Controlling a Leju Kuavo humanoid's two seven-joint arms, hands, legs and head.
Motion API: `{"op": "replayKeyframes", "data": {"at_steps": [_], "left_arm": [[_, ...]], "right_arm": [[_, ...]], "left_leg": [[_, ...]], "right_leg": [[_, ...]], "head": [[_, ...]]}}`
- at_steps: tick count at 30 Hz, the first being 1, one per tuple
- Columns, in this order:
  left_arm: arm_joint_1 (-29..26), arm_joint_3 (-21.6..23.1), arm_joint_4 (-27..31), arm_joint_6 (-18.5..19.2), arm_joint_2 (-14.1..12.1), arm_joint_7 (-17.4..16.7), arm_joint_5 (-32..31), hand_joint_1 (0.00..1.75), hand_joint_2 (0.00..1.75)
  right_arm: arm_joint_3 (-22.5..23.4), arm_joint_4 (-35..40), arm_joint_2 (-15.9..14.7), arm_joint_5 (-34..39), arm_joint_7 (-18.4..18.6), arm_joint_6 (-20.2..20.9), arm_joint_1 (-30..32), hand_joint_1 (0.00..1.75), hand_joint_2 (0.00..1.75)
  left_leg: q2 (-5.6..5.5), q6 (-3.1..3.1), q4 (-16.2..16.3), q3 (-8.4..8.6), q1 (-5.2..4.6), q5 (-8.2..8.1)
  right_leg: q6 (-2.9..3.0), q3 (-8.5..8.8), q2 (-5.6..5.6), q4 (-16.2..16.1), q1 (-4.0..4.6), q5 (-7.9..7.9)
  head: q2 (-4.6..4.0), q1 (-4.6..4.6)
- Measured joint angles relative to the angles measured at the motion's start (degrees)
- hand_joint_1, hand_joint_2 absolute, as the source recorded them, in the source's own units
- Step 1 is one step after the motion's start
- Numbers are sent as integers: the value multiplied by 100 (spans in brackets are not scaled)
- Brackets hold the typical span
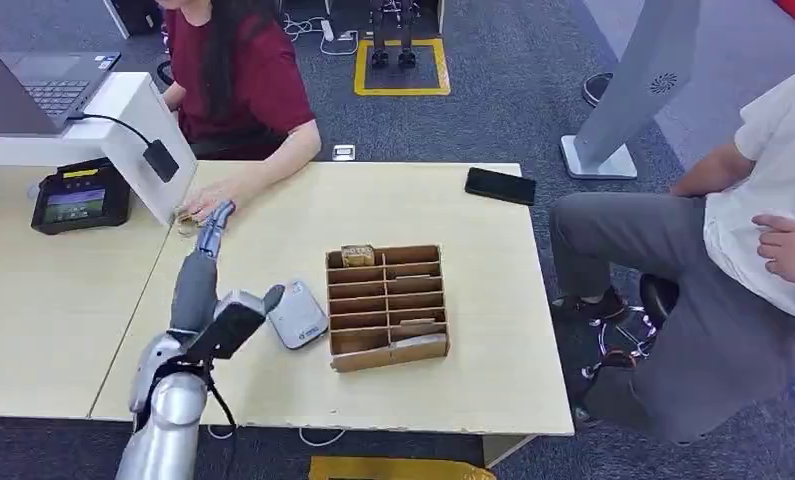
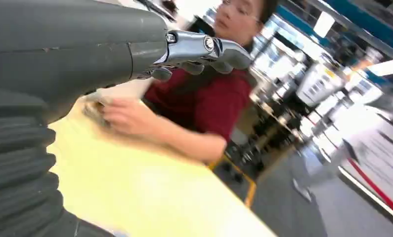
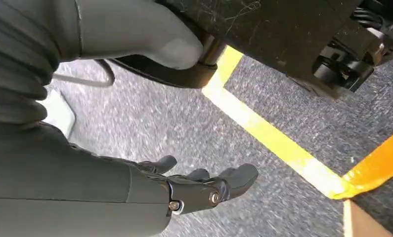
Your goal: Pass the card to the sensor for recognition and then transmit it.
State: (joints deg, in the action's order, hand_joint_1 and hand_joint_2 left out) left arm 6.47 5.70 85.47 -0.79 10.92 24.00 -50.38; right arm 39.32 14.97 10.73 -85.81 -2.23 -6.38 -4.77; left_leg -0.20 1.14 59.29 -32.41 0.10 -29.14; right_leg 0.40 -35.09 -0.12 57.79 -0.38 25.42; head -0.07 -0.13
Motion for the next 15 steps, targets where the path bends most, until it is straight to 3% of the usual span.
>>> {"op": "replayKeyframes", "data": {"at_steps": [3, 5, 12, 15], "left_arm": [[-516, 817, 391, -85, -334, -15, 137, 0, 175], [-672, 1105, 546, -107, -463, -31, 196, 0, 175], [-837, 1533, 804, -94, -736, -33, 273, 0, 175], [-860, 1775, 834, -146, -867, -9, -73, 0, 175]], "right_arm": [[164, 9, 0, 6, 28, 13, 4, 0, 175], [236, 13, 0, 4, 50, 22, 7, 0, 175], [347, 15, 0, 2, 68, 22, 4, 0, 175], [421, 24, 0, 22, 111, 22, 0, 0, 175]], "left_leg": [[-4, -2, 0, -5, 0, -5], [-2, -2, 0, -5, 0, -5], [-1, -3, 0, -3, 1, -3], [-1, -3, 0, -1, 1, -3]], "right_leg": [[-4, -2, 6, -1, 0, 6], [-4, -2, 5, -1, 0, 5], [0, 0, 6, 0, 0, 0], [0, 0, 7, 1, 0, 1]], "head": [[0, 2], [0, 2], [0, 0], [0, -2]]}}
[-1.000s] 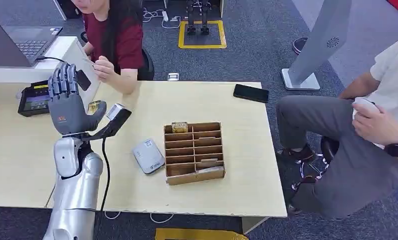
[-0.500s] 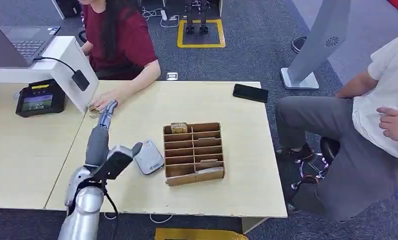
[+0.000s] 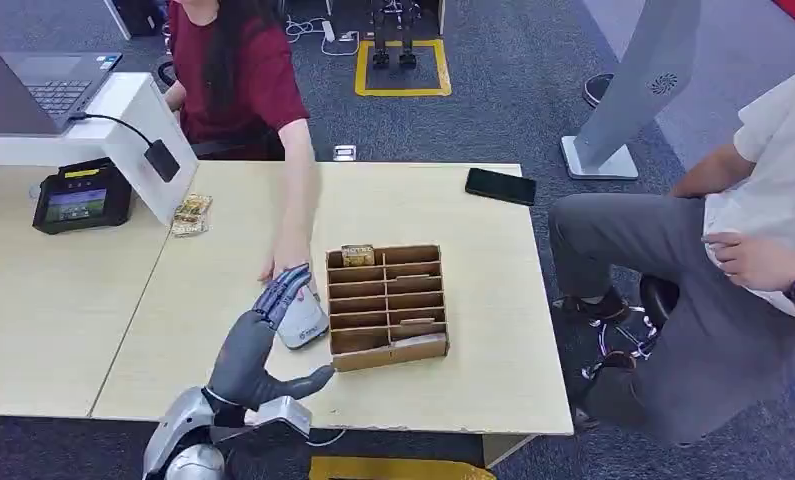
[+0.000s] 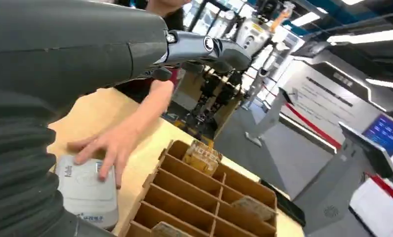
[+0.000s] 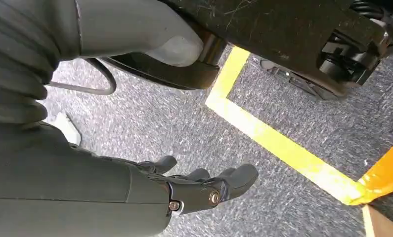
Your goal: Pass the card to the sensor for recognition and then transmit it.
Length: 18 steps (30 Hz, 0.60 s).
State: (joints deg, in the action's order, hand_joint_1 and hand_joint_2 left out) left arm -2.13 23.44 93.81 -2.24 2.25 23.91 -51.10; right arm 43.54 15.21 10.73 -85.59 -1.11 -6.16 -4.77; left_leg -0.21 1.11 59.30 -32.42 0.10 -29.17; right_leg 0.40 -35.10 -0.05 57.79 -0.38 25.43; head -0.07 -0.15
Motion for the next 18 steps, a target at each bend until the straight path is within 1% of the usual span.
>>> {"op": "replayKeyframes", "data": {"at_steps": [1, 3, 5, 7, 9, 11, 13, 14, 17, 18], "left_arm": [[-2, 144, -4, -152, -60, -16, -347, 0, 175], [60, 646, -100, -559, -241, -140, -1165, 0, 175], [137, 1064, -268, -837, -357, -252, -1383, 0, 175], [169, 1359, -411, -875, -387, -357, -1397, 0, 175], [228, 1655, -611, -805, -394, -550, -1488, 0, 175], [299, 1906, -847, -812, -385, -817, -1643, 0, 175], [399, 2049, -1138, -855, -331, -1096, -1802, 0, 175], [457, 2086, -1306, -903, -298, -1290, -1968, 0, 175], [564, 2088, -1624, -1153, -160, -2003, -2724, 0, 175], [597, 2086, -1702, -1203, -104, -2152, -2945, 0, 175]], "right_arm": [[35, 4, 0, -7, 17, 2, -3, 0, 175], [116, 13, 7, -64, 68, 7, -22, 0, 175], [166, 15, 18, -127, 114, 0, -43, 0, 175], [230, 17, 24, -140, 131, -2, -52, 0, 175], [269, 17, 39, -188, 179, 0, -67, 0, 175], [324, 22, 52, -249, 234, 2, -86, 0, 175], [363, 22, 68, -304, 267, 9, -94, 0, 175], [378, 22, 74, -332, 280, 9, -99, 0, 175], [437, 22, 92, -398, 284, 2, -108, 0, 175], [466, 24, 98, -411, 284, 2, -108, 0, 175]], "left_leg": [[0, 0, 0, 0, 0, 0], [-1, 0, 0, 0, 0, 0], [0, 0, 0, 0, 0, -1], [3, 1, 0, 1, 0, -1], [2, 1, 0, 0, -1, -1], [3, 1, 0, 0, -1, -1], [4, 1, 1, 0, -2, -1], [4, 1, 1, 0, -2, -1], [3, 1, 1, 0, -2, -1], [3, 1, 1, 0, -2, -1]], "right_leg": [[0, 0, 0, 0, 0, 0], [-1, -1, 3, 0, 0, 1], [-1, 0, 0, 0, -1, 1], [-1, -1, -2, -1, -1, 1], [-2, 0, 2, -1, -2, 2], [-2, 0, 1, -2, -2, 1], [-2, 0, 1, -2, -2, 1], [-2, 0, 1, -2, -1, 1], [-1, 0, 1, -1, -1, 0], [-1, 0, 1, -1, -1, 0]], "head": [[0, 0], [0, 0], [0, 0], [0, 0], [0, 2], [0, 0], [0, 0], [0, 0], [0, 0], [0, 0]]}}
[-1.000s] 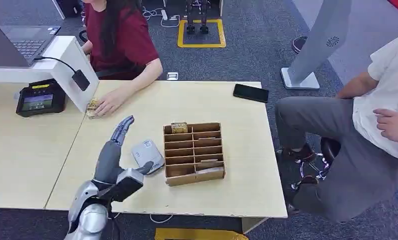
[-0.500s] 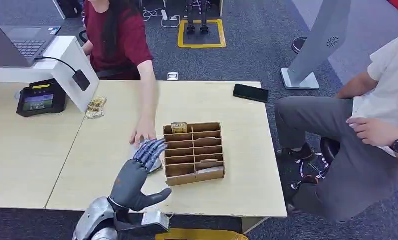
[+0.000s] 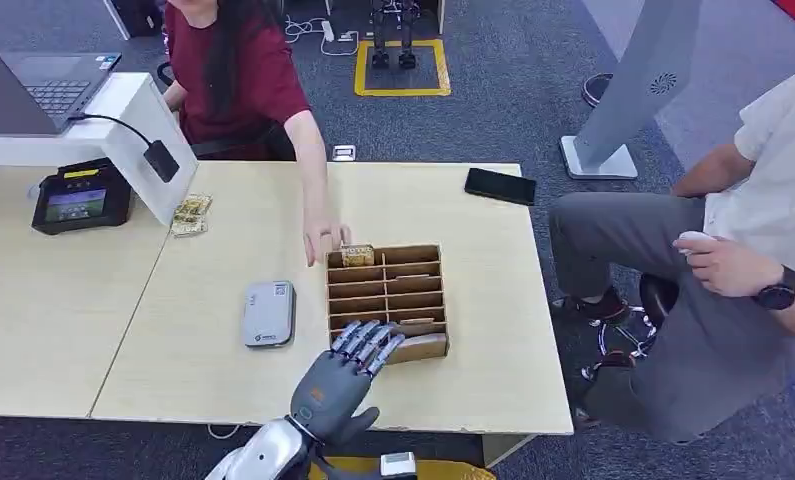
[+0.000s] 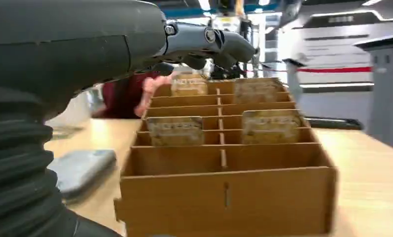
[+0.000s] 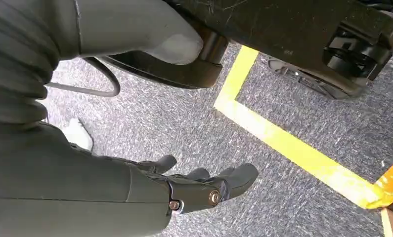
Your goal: Pass the card to the sensor for recognition and then transmit it.
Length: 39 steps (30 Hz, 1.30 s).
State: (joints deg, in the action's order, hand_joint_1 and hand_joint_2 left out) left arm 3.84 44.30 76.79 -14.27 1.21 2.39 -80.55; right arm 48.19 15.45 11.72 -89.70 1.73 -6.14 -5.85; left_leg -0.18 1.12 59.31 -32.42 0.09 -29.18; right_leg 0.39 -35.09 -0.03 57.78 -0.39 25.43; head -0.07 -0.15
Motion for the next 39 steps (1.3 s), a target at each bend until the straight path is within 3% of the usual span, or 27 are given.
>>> {"op": "replayKeyframes", "data": {"at_steps": [8, 11, 22, 30, 34, 39], "left_arm": [[27, -266, -376, 0, 436, -1, -21, 0, 175], [28, -443, -435, 8, 521, 198, 370, 0, 175], [14, -1165, -287, 188, 648, 404, 847, 0, 175], [2, -1298, -276, 177, 679, 402, 803, 0, 175], [42, -1364, -173, 109, 679, 181, 522, 0, 175], [115, -1587, -42, 194, 679, 161, 465, 0, 175]], "right_arm": [[29, 20, 20, -9, -4, 0, 1, 0, 175], [29, 22, 20, -9, -46, -2, 5, 0, 175], [29, 22, 20, -9, -105, -11, 24, 0, 175], [29, 24, 22, -9, -105, -9, 23, 0, 175], [29, 24, 22, -9, -105, -11, 24, 0, 175], [29, 24, 22, -9, -105, -11, 26, 0, 175]], "left_leg": [[0, 0, 0, -2, 0, 0], [0, 0, 0, -3, 0, 0], [-1, 0, -1, -2, 1, 0], [-2, 0, 0, -3, 1, 0], [-1, 0, 0, -2, 1, 0], [-1, 0, -1, -1, 1, 1]], "right_leg": [[0, 0, -1, 0, 0, 1], [-1, -1, 0, 0, 0, 1], [0, 0, 0, 2, 0, 0], [0, 0, 0, 1, 0, 1], [0, 0, 0, 1, 0, 0], [0, 0, 0, 2, 1, 0]], "head": [[0, 0], [0, 2], [0, 0], [0, 0], [0, 0], [0, 0]]}}
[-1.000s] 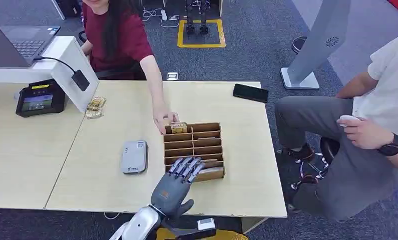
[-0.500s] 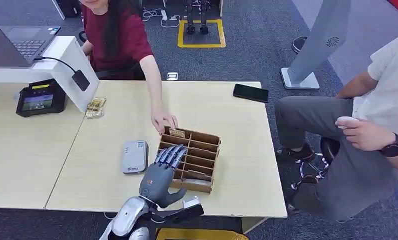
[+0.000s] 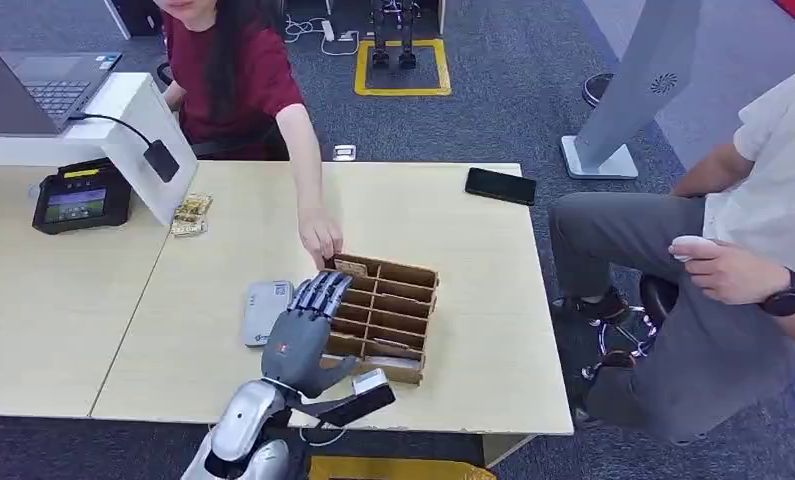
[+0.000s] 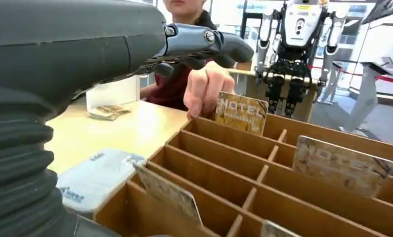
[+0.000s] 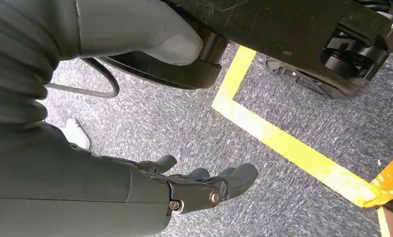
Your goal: Pass the card to the sensor for recognition and then transmit it.
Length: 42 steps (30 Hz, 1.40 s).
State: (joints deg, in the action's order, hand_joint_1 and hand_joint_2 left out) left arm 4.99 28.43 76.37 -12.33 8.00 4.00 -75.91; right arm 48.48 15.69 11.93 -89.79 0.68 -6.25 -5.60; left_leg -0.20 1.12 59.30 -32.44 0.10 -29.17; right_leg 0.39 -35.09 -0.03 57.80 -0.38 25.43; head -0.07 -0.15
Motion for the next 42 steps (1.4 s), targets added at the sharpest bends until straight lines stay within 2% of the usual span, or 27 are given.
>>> {"op": "replayKeyframes", "data": {"at_steps": [7, 25, 36, 42], "left_arm": [[16, -140, 2, 35, -9, -2, -17, 0, 175], [19, -159, 81, 17, -20, 4, -133, 0, 175], [12, -162, 79, 70, -140, 243, 144, 0, 175], [9, -162, 79, 87, -208, 245, 177, 0, 175]], "right_arm": [[-2, 0, 0, 0, -2, 0, 2, 0, 175], [-2, 0, 0, 0, -26, -2, 2, 0, 175], [-4, 0, -2, 0, -72, -7, 3, 0, 175], [-7, 0, 0, -2, -72, -7, 3, 0, 175]], "left_leg": [[1, 0, 0, -1, 0, 0], [-1, 0, 0, -2, 0, 0], [-1, 0, 0, -2, 0, 0], [-1, 0, 0, -2, 0, 0]], "right_leg": [[0, -1, -2, 0, 0, 0], [-1, -1, 0, 0, 0, 1], [-1, 0, -1, 0, 0, 1], [-1, -1, 0, 0, 0, 1]], "head": [[0, -2], [0, 0], [0, 0], [0, 0]]}}
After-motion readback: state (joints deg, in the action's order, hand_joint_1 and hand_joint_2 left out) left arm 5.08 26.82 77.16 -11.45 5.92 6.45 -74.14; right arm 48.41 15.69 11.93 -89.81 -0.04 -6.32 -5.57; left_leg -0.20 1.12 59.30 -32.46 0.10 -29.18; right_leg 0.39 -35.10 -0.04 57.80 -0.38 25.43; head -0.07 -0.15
